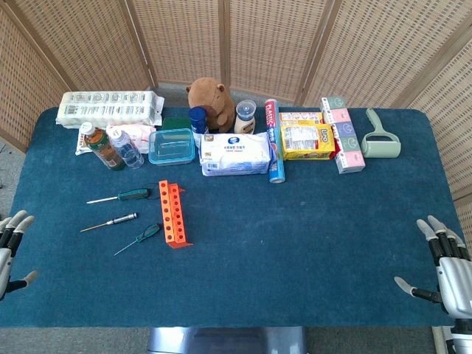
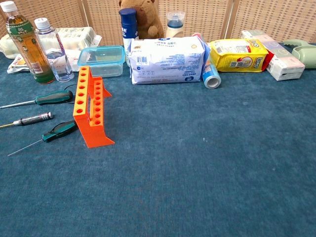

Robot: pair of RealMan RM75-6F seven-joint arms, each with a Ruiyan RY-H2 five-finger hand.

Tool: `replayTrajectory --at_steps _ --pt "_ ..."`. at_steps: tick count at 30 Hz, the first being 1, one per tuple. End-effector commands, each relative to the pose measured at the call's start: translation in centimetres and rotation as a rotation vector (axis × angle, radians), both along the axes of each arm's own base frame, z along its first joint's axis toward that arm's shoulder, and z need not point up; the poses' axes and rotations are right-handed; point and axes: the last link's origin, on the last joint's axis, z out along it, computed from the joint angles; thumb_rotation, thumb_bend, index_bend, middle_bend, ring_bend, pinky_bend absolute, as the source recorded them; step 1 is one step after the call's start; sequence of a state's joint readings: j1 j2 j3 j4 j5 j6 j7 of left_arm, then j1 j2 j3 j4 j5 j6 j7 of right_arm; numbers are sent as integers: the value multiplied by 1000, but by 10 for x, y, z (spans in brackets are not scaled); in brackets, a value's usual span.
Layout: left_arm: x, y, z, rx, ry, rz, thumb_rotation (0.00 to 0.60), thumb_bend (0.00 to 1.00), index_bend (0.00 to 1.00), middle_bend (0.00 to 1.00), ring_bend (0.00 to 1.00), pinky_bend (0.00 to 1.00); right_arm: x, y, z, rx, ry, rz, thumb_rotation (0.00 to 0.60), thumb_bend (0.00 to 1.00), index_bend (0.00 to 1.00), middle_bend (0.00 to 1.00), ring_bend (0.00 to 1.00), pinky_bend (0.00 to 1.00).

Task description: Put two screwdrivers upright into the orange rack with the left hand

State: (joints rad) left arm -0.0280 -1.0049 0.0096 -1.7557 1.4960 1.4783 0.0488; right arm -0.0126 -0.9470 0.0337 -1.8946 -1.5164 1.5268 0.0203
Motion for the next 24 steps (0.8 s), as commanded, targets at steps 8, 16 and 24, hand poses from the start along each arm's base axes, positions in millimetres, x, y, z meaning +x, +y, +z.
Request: replayTrajectory --at_steps 8,16,24 --pt "-2 0 0 -3 4 15 600 113 0 0 0 87 1 0 -1 6 1 -1 537 0 38 0 1 0" --pt "1 18 -5 36 12 31 600 113 0 648 660 689 -2 -2 4 -11 -25 -16 537 0 39 0 2 0" --pt "6 67 -39 71 -8 119 600 136 124 910 923 968 -2 -2 7 4 -50 -11 540 0 38 0 2 0"
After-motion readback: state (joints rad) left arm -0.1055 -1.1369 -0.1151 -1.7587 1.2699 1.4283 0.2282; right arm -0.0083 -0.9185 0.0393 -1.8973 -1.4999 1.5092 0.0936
